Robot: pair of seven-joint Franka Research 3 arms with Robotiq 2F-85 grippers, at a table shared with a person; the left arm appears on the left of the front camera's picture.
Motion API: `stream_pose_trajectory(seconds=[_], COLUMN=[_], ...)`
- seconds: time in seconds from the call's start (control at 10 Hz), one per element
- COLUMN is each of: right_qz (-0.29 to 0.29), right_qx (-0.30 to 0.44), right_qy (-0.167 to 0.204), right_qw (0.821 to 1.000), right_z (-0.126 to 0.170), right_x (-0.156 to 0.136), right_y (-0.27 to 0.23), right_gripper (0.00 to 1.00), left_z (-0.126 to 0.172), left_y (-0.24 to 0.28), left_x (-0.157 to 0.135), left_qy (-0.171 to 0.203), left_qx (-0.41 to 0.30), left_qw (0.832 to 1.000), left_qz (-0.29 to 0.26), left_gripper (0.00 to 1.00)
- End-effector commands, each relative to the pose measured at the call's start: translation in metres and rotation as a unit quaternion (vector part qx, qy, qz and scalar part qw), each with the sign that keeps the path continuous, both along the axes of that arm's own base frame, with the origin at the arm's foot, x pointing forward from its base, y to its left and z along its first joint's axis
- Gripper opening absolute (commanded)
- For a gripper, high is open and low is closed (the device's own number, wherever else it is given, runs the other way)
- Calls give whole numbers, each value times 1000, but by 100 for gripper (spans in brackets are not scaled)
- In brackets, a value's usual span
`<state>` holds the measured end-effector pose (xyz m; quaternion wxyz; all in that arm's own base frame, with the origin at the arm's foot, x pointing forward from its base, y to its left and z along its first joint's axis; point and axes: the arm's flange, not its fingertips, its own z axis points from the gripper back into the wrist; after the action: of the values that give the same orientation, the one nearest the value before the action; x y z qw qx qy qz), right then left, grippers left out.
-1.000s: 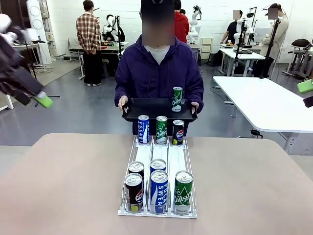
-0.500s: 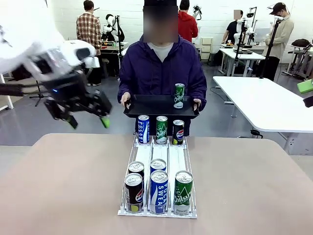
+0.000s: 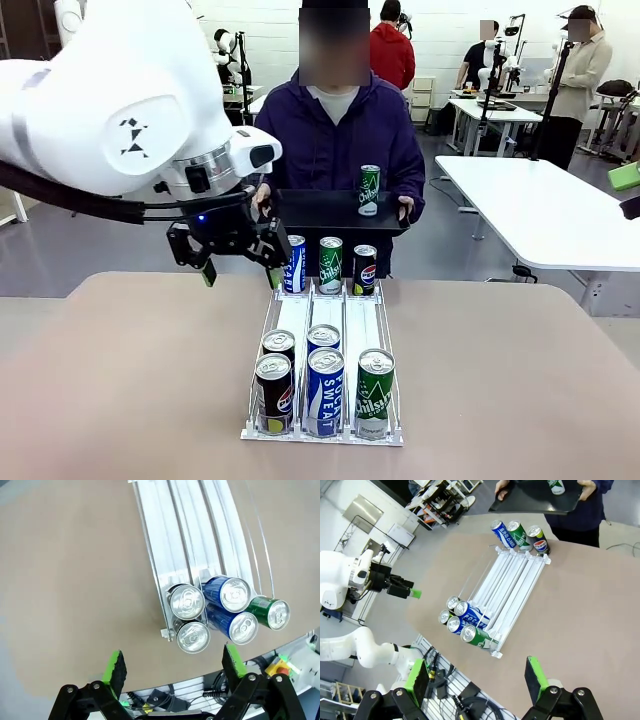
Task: Retrieve and hand over the desired beverage to the person.
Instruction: Pick up another can of the same type that the person held from the Automatic Can Dispenser.
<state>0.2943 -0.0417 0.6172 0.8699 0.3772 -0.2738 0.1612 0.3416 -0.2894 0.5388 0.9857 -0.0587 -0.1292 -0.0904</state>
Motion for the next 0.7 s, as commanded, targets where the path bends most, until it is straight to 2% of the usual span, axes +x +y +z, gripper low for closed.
stream_pose_trajectory(seconds=[0.0, 0.6], right_qz=[-2, -2], right_qx=[-5, -5], right_qy=[-1, -1], right_qw=[1000, 1000], right_z=[-2, -2], right_x=[1, 1], right_y=[0, 0], right_gripper=[100, 100], left_z=[-1, -1], left_y=[4, 4], left_x=[-5, -5], left_qy=[-7, -7], left_qx=[-4, -4], left_qw=[1000, 1000], left_qz=[26, 26], left_gripper=[100, 100])
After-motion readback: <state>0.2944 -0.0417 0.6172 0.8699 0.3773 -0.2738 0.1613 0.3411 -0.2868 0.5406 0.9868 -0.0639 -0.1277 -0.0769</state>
